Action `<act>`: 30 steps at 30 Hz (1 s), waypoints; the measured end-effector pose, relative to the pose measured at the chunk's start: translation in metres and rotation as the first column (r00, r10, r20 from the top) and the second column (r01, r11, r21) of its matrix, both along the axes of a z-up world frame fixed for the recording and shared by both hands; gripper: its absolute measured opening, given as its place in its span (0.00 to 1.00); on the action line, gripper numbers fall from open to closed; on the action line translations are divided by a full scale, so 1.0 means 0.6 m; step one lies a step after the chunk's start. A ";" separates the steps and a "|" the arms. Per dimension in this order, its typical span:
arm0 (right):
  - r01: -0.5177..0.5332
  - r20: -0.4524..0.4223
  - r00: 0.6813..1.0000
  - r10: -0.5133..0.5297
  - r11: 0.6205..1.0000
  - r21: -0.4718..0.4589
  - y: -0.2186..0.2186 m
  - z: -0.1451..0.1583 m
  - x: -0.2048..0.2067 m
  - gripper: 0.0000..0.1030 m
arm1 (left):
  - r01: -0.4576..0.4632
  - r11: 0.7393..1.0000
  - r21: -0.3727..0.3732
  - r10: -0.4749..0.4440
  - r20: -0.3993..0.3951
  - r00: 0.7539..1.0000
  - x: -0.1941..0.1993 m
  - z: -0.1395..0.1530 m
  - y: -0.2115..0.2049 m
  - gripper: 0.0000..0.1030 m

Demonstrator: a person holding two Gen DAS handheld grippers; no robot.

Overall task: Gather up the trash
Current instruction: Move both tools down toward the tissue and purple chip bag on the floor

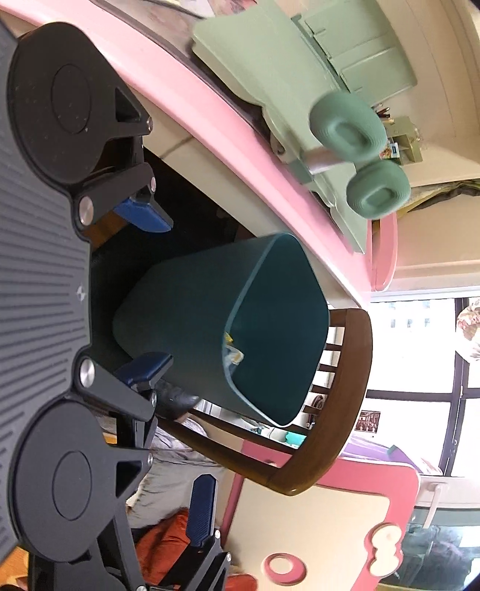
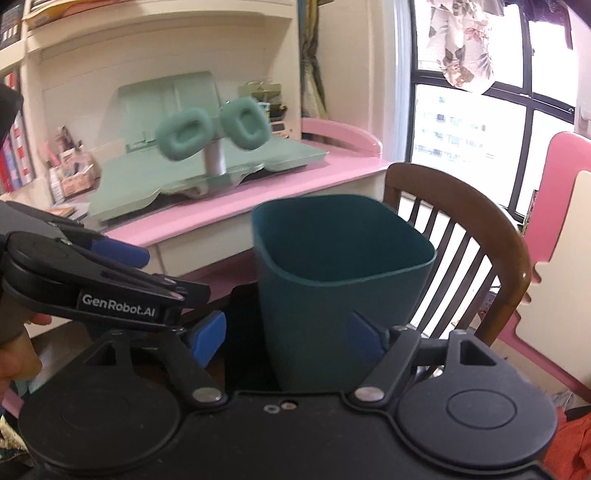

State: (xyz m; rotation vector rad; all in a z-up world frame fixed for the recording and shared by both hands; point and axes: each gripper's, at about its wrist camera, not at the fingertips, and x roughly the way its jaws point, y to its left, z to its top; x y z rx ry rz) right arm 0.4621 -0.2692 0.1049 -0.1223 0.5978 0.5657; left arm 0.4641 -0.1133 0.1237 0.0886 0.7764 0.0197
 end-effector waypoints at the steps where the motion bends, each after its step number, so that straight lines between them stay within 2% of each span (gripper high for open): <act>1: -0.005 -0.002 1.000 0.005 1.000 -0.004 0.004 -0.003 -0.008 0.74 | 0.003 1.000 0.000 -0.003 -0.002 1.000 -0.011 -0.003 0.004 0.69; 7: -0.047 -0.024 0.999 0.047 0.999 -0.010 0.027 -0.034 -0.053 0.81 | 0.000 1.000 -0.003 0.000 -0.004 1.000 -0.071 -0.023 0.035 0.77; 12: -0.111 -0.045 0.993 0.110 0.993 -0.029 0.060 -0.073 -0.089 0.97 | 0.001 1.000 -0.023 -0.002 -0.028 1.000 -0.113 -0.051 0.067 0.78; 14: -0.137 -0.050 0.990 0.135 0.990 -0.037 0.076 -0.091 -0.102 1.00 | -0.006 1.000 -0.029 0.005 -0.045 0.999 -0.127 -0.067 0.079 0.78; 20: -0.191 -0.106 0.977 0.186 0.981 -0.039 0.118 -0.160 -0.131 1.00 | -0.025 0.999 -0.038 0.022 -0.075 0.997 -0.165 -0.125 0.122 0.79; 23: -0.196 -0.140 0.972 0.189 0.980 -0.033 0.134 -0.202 -0.133 1.00 | -0.052 0.998 -0.029 0.050 -0.079 0.996 -0.179 -0.158 0.145 0.79; 27: -0.187 -0.183 0.966 0.180 0.982 -0.016 0.156 -0.261 -0.128 1.00 | -0.065 0.996 -0.055 0.059 -0.109 0.992 -0.195 -0.212 0.178 0.79; 30: -0.186 -0.188 0.966 0.179 0.982 -0.017 0.174 -0.308 -0.131 1.00 | -0.076 0.996 -0.040 0.071 -0.109 0.991 -0.202 -0.257 0.201 0.79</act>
